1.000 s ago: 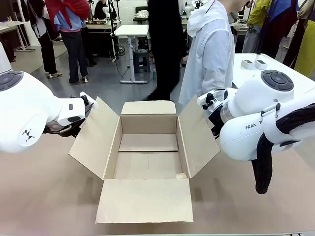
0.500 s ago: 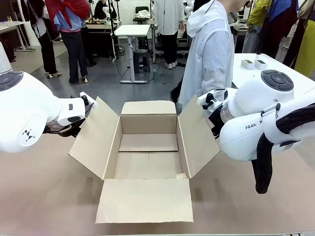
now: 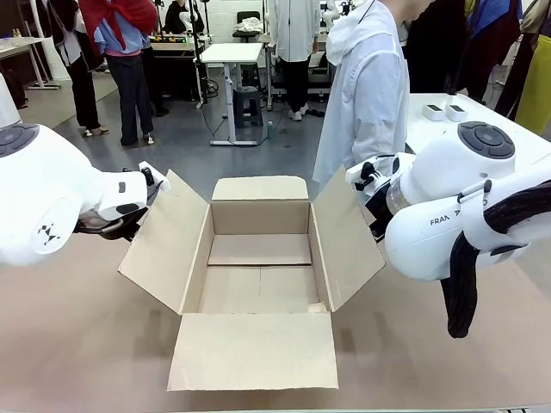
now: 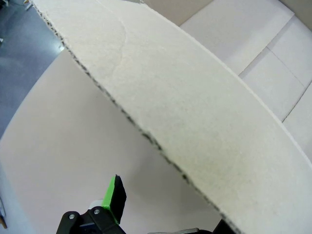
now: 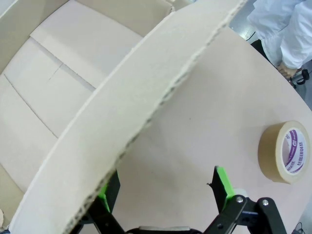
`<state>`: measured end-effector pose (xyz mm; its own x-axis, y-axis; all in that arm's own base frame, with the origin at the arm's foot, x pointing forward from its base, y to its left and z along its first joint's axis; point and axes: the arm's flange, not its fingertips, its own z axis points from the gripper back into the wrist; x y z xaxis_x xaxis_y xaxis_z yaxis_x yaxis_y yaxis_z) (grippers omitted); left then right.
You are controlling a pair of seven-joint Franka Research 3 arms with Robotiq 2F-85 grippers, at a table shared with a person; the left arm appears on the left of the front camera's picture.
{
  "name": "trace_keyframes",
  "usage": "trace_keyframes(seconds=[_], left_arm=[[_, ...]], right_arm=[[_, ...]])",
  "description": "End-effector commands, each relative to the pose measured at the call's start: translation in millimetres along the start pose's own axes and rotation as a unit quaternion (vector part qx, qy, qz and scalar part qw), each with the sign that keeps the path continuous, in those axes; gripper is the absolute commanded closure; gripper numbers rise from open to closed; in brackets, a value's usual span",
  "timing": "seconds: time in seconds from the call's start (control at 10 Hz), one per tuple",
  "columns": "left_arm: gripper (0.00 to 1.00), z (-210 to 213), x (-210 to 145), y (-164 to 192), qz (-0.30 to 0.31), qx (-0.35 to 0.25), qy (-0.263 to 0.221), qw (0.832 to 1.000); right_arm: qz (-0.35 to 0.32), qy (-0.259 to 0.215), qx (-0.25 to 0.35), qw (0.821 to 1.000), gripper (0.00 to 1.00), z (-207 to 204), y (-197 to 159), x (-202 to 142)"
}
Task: Wrap the clocks to prevent damage.
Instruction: Open the side flaps of the Package Box.
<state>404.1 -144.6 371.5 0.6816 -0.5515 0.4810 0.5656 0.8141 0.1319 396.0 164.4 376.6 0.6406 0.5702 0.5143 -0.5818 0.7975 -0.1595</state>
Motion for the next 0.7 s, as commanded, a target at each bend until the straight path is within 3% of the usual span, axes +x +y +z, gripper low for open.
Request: trace_keyframes(seconds=[0.0,0.2,0.4,0.6], left_arm=[[0.00,24.9,-8.9,36.4,0.001,-0.054,-0.003,0.999],[0.00,80.6,-13.7,57.2,-0.007,-0.041,-0.030,0.999],[0.00,138.3,13.6,70.6,-0.045,-0.006,-0.032,0.998],[0.00,186.1,50.1,77.4,-0.073,0.015,-0.018,0.997]], right_arm=[[-0.029,-0.012,-0.013,0.999,0.00,29.3,-20.5,0.6],[-0.036,-0.008,-0.038,0.999,0.00,81.2,-37.5,8.0],[-0.027,-0.029,-0.055,0.998,0.00,142.5,-42.1,38.1],[0.005,-0.017,-0.052,0.999,0.00,179.9,-25.7,77.6]])
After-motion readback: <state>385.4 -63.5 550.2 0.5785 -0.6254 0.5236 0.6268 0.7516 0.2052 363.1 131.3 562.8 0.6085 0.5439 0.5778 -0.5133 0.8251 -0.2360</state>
